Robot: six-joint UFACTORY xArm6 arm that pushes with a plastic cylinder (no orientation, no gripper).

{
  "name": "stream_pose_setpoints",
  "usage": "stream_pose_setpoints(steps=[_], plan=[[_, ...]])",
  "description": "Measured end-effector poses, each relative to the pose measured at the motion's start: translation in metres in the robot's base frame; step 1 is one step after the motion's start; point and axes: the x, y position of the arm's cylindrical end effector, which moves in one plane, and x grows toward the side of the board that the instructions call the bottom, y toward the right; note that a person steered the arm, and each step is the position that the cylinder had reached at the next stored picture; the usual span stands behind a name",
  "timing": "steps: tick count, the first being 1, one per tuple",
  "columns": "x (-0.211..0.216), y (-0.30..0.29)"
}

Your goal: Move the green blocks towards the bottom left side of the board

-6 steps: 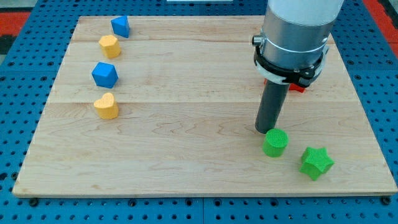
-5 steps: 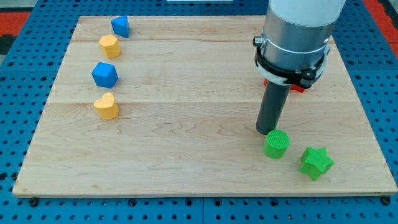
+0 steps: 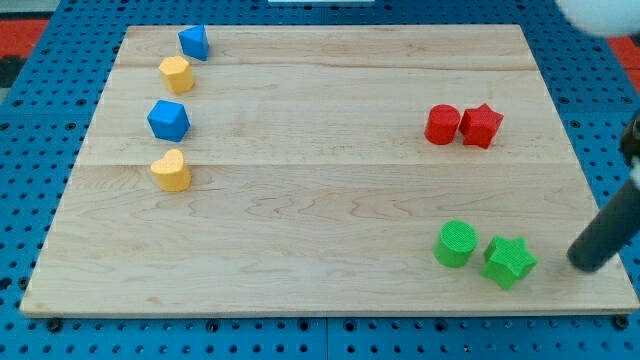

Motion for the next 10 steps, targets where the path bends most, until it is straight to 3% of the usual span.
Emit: stream_pose_setpoints(steps=[3,5,6,7,8,10], plan=[[-0.068,-0.153],[-0.057,-0.294],[-0.045,-0.271],[-0.075,-0.241],[-0.112,-0.241],[-0.114,-0.244]])
